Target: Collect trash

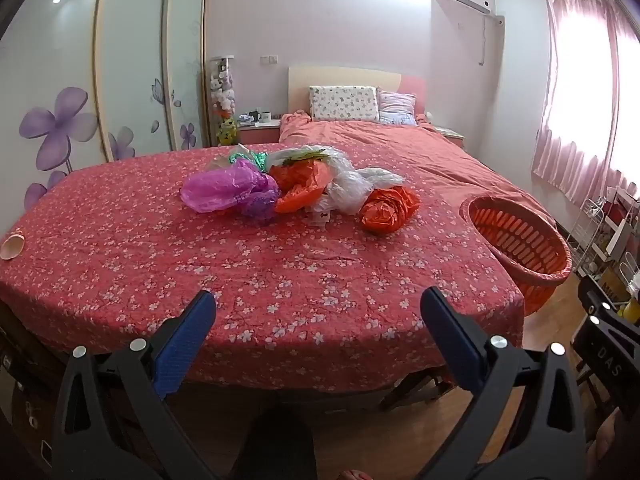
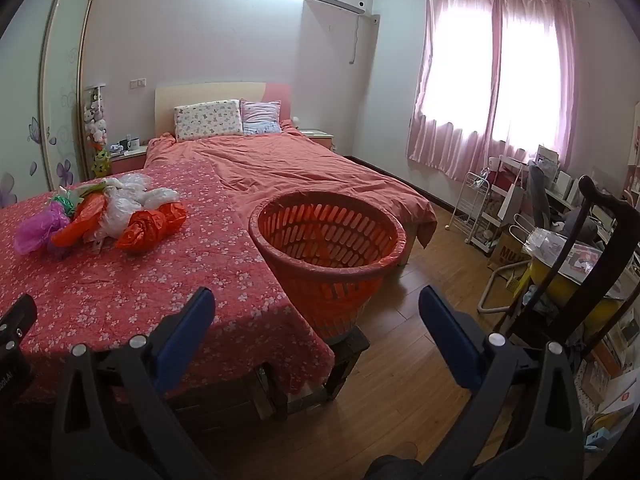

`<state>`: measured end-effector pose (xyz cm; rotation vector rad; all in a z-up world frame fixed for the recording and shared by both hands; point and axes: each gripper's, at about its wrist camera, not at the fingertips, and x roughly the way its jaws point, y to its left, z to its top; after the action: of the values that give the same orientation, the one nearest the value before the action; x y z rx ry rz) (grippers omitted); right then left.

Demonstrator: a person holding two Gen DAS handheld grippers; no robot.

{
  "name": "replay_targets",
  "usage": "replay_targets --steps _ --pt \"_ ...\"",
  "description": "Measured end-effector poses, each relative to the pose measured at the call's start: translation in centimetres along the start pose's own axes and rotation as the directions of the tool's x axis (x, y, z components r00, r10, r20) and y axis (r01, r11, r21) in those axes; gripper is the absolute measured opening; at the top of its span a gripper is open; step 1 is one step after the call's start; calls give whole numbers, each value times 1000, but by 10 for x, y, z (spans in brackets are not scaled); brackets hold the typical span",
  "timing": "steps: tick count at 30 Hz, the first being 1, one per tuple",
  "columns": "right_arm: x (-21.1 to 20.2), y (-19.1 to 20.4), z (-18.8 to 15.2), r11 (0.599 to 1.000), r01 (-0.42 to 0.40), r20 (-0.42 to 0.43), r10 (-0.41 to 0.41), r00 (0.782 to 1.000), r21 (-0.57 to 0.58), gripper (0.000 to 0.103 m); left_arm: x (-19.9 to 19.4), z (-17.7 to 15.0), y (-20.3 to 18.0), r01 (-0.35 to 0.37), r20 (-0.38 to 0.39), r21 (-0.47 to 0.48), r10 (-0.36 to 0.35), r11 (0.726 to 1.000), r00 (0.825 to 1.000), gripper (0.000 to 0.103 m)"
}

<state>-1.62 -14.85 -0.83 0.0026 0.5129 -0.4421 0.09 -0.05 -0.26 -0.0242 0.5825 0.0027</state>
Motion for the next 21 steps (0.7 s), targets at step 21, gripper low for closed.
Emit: replay_targets --steps 21 --pt "1 0 0 1000 -1 -2 1 1000 1 99 0 1 -1 1 -4 1 -1 1000 1000 101"
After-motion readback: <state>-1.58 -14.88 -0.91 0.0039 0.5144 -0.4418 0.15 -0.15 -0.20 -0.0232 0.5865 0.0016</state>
